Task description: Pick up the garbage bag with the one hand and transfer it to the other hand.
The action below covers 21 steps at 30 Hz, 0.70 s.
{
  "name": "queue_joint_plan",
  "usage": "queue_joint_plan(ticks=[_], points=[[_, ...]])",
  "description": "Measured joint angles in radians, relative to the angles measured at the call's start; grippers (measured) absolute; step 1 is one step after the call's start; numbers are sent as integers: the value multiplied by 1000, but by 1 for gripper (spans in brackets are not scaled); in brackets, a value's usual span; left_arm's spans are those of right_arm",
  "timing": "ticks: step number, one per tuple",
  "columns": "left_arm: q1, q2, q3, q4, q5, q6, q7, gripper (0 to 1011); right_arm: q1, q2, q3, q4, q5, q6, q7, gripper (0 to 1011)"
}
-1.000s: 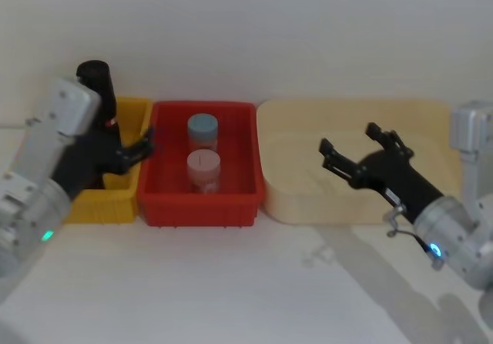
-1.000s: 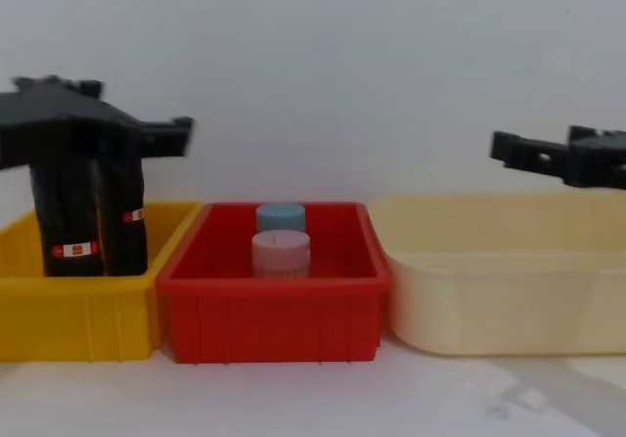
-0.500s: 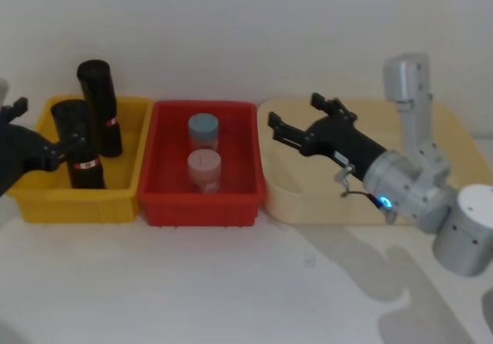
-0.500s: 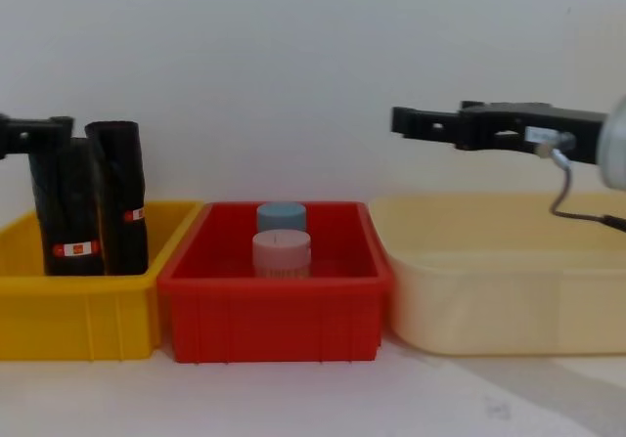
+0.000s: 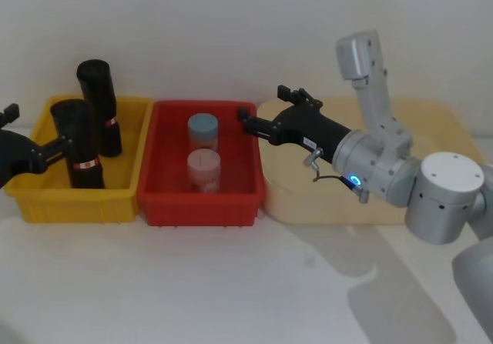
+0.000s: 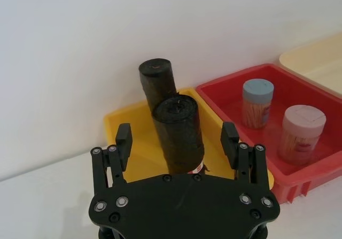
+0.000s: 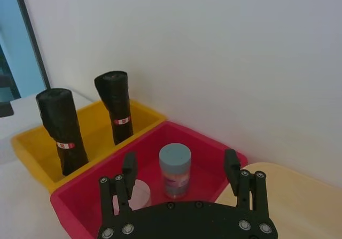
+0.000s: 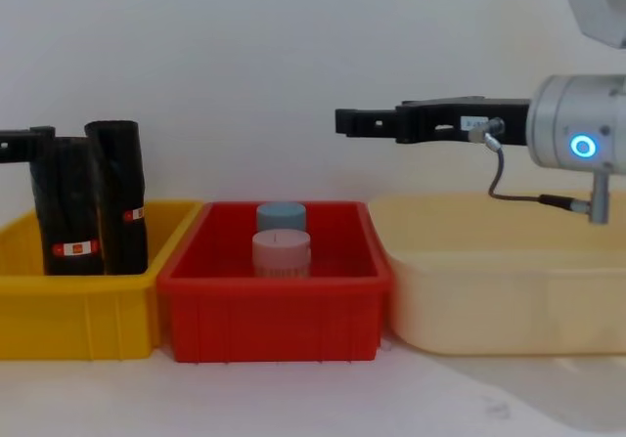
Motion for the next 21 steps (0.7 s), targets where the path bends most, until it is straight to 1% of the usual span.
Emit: queue_joint_plan(ticks=[11,21], points=[[-32,-39,13,61,-8,-13,-17,1001,38,-7,-32,30,3,35,18,1000],[-83,-79,33,134,-1,-16,-20,1001,59,-9,-52,55,14,55,31,1000]])
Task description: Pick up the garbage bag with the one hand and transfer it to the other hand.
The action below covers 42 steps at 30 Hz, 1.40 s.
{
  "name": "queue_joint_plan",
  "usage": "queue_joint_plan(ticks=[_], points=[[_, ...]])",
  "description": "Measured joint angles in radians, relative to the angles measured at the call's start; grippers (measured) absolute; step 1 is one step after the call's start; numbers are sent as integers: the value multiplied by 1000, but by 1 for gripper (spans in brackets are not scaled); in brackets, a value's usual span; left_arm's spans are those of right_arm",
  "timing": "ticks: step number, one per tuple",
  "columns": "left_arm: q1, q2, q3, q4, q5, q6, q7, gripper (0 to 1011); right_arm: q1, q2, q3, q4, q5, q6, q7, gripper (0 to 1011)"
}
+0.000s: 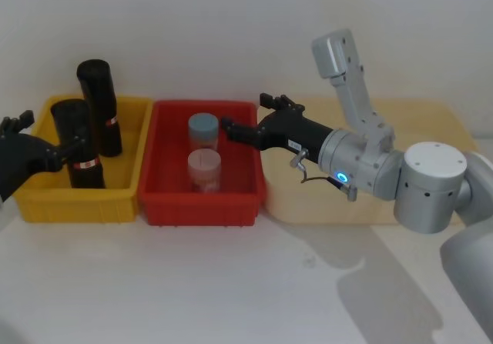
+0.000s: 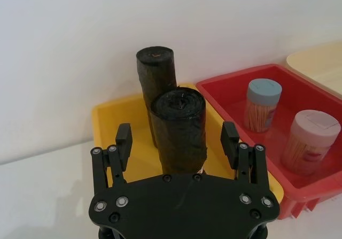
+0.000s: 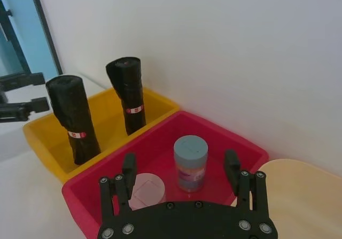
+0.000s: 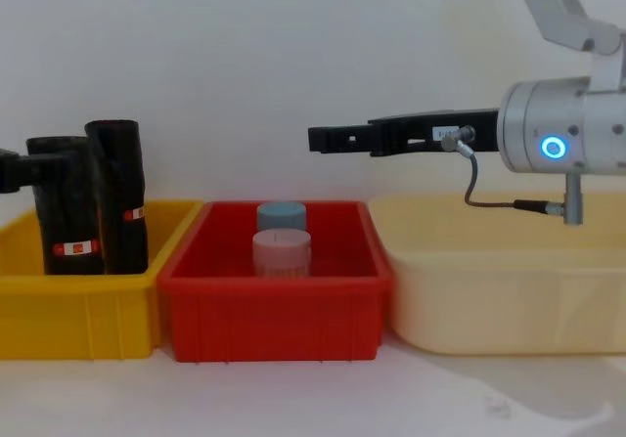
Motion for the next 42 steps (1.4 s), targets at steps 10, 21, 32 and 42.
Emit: queue_joint_plan(ticks=[10,21,32,42], points=[[-58,-37,28,69,6,6,-18,1001,15,-2,-15,21,10,11,9,1000],[-111,-77,51,138,16,14,-26,1001,33,-3,-34,47,20,19,28,1000],[-141,-102,54,179,26,13,-19,1001,61,-15,-63,100,30,21,63,1000],[-151,-111,55,194,30,11,-16,1001,87,-30,-93,156,35,19,92,1000]])
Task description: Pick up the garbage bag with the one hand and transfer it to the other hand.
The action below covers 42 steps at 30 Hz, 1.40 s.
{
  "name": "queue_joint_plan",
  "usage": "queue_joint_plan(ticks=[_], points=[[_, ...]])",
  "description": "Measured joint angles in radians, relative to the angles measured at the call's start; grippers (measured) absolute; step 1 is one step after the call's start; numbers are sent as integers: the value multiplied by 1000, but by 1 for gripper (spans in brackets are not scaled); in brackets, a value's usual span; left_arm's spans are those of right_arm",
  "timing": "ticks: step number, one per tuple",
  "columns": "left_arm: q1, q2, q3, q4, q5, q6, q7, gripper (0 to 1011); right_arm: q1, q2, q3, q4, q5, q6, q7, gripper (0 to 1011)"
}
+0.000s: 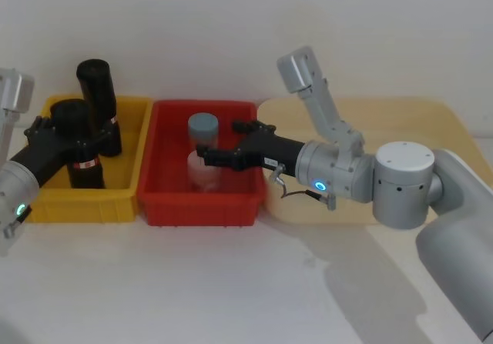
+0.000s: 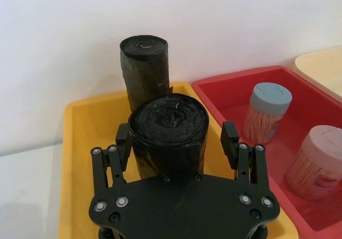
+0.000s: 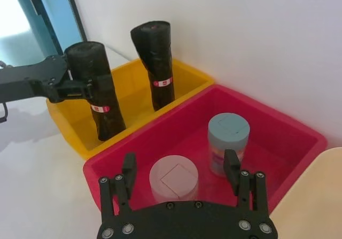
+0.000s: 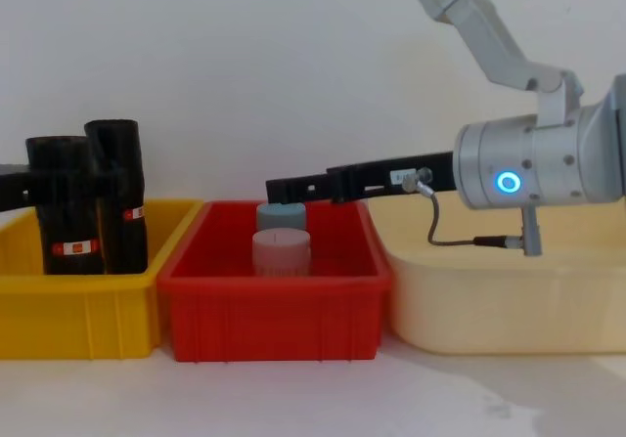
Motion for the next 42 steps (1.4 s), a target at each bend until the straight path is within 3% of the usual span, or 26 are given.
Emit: queue_joint_plan(ticks=[17,42], points=[[-6,-5,1,9,2,-2,2,1002,35,-31,-41,87,-4,-17,32,1000],[-8,-7,1,12,3,-2,2,1001,78,-70,-72,206,-51,-62,60,1000]])
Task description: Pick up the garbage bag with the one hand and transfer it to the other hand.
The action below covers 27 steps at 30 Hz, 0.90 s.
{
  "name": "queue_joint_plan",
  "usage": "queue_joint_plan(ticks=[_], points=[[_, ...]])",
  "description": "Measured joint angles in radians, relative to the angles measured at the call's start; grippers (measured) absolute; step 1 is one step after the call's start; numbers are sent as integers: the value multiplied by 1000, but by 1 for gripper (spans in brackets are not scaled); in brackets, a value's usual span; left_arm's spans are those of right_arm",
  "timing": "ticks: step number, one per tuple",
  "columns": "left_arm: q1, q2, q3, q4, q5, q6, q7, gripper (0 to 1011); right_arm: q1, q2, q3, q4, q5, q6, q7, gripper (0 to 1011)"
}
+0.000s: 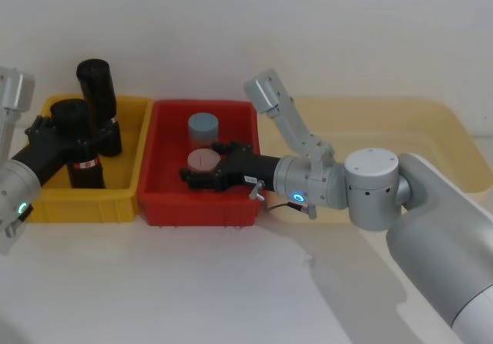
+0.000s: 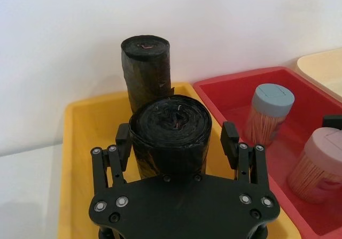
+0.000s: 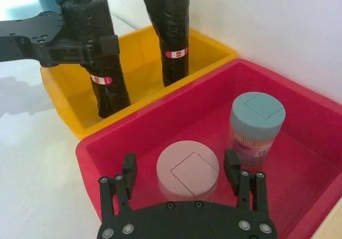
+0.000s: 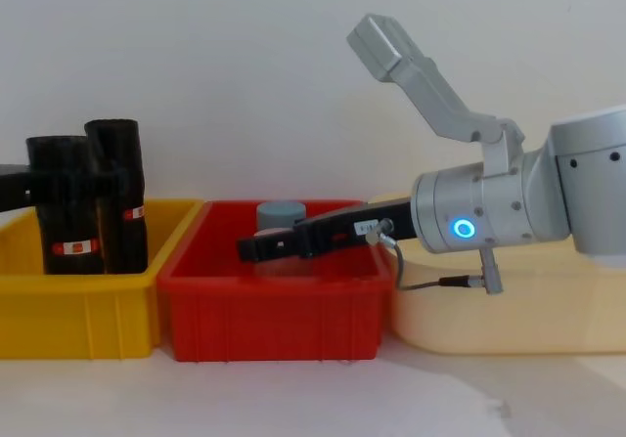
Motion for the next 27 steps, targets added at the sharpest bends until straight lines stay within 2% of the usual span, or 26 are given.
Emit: queue_joint_plan(ticks=[19,27], points=[[0,0,0,0,0,0,0,1001,14,-11,-1,25,-23,-19,14,993],[0,0,0,0,0,0,0,1002,16,-12,-1,29,-28,-22,16,802]])
